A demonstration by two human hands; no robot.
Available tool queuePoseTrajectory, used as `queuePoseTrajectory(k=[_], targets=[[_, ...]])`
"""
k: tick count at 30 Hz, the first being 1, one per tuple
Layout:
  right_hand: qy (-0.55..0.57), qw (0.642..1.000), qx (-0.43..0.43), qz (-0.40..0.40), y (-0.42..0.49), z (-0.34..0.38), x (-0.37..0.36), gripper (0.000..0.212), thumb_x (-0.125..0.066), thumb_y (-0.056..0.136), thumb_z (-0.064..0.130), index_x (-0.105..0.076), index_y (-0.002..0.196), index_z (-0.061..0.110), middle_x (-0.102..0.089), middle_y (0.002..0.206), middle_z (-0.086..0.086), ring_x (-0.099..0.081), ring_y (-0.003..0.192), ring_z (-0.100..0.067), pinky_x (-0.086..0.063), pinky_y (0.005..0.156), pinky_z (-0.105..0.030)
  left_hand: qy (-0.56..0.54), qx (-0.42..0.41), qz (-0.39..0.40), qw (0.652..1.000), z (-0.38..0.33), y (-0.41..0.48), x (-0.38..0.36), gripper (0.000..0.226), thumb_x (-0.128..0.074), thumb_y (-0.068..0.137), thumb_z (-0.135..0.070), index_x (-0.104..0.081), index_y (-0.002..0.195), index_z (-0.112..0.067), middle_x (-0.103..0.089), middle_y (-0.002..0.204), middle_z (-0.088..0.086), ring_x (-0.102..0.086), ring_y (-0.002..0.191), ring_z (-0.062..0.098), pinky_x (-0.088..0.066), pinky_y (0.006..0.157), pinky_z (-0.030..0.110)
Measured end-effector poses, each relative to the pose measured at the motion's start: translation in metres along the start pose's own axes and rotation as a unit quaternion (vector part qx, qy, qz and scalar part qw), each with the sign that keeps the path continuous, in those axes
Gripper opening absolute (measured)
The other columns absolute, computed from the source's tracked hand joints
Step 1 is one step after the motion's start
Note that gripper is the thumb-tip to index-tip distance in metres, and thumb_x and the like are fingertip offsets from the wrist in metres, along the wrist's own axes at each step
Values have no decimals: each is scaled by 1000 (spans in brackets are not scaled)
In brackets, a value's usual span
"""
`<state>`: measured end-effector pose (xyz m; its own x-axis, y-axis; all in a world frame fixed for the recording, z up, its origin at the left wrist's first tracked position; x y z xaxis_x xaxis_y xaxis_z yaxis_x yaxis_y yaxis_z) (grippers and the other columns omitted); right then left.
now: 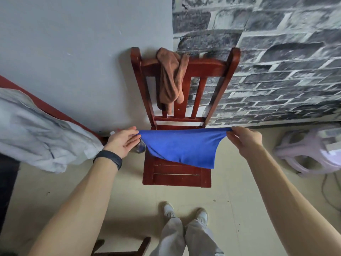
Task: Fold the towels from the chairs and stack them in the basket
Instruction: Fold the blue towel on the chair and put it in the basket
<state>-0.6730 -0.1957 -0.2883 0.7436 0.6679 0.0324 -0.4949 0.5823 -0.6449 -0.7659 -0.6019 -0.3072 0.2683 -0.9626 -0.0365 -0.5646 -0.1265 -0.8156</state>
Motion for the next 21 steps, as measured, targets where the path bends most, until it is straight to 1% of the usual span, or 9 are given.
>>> queuePoseTrajectory(k=[3, 6, 9, 12, 15, 17, 18, 19, 21], targets=[[28, 999, -17, -18, 10, -11, 0, 3, -66, 89, -4, -64, 87, -4, -67, 80, -15, -70, 59, -14, -59, 59, -21, -8, -4, -4, 1000, 2, 12, 0, 10, -63, 91, 1, -67, 93, -8, -69, 96, 6, -68, 84, 15, -53, 90, 31], [8, 999, -23, -42, 12, -29, 7, 1, -65, 89, -1, -66, 89, -2, -68, 80, -14, -70, 69, -20, -61, 64, -23, -7, -15, -12, 1000, 13, 23, 6, 13, -64, 90, 2, -67, 92, -10, -71, 95, 6, -70, 85, 17, -57, 84, 31], [-11, 997, -39, -62, 14, -62, 18, 2, -64, 88, -1, -65, 89, 0, -68, 82, -14, -69, 70, -22, -62, 67, -25, 9, -10, -22, 1000, 42, 38, 16, 14, -65, 89, 0, -69, 96, -12, -73, 96, 8, -71, 85, 17, -57, 83, 30], [-37, 994, -69, -75, 23, -109, 32, 2, -63, 90, 1, -62, 91, 2, -66, 80, -12, -66, 67, -21, -62, 67, -27, 21, 10, -32, 999, 90, 55, 29, 14, -64, 90, 0, -69, 97, -12, -71, 104, 8, -69, 87, 17, -54, 83, 30], [-79, 987, -103, -93, 37, -169, 51, 8, -61, 91, 1, -61, 84, 5, -63, 75, -13, -62, 63, -21, -61, 70, -32, 28, 34, -57, 997, 147, 76, 46, 14, -65, 89, 3, -69, 93, -10, -70, 99, 11, -68, 83, 19, -54, 86, 33], [-104, 982, -124, -98, 46, -213, 66, 14, -60, 91, -1, -59, 79, 6, -61, 75, -15, -59, 62, -22, -59, 77, -35, 40, 61, -79, 994, 191, 90, 61, 14, -66, 88, 3, -71, 93, -9, -70, 98, 12, -68, 81, 19, -57, 80, 31], [-111, 979, -135, -100, 49, -234, 73, 15, -60, 91, -1, -59, 79, 7, -60, 77, -15, -58, 63, -22, -57, 80, -36, 51, 77, -90, 992, 213, 95, 70, 15, -66, 88, 3, -72, 96, -7, -70, 99, 13, -68, 81, 19, -58, 76, 29], [-117, 977, -147, -103, 51, -254, 81, 16, -59, 92, -2, -58, 79, 7, -60, 78, -15, -59, 63, -23, -57, 81, -36, 60, 92, -99, 989, 234, 98, 78, 17, -66, 88, 3, -72, 100, -6, -70, 101, 14, -68, 81, 19, -59, 76, 29], [-125, 971, -174, -109, 51, -289, 96, 14, -58, 93, -3, -58, 85, 9, -61, 78, -14, -60, 65, -23, -58, 80, -35, 66, 127, -111, 983, 273, 99, 92, 19, -66, 88, 3, -72, 104, -6, -70, 104, 14, -68, 85, 20, -58, 88, 33]])
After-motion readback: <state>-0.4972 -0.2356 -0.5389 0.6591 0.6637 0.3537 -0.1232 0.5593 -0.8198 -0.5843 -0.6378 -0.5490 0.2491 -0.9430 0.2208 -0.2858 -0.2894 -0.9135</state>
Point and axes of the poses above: each hand's wrist, its own y-axis towards the middle knuckle, its own x-axis out of the back of the hand, z = x × y, the point moved 8 cm from there along y, towards the middle knuckle
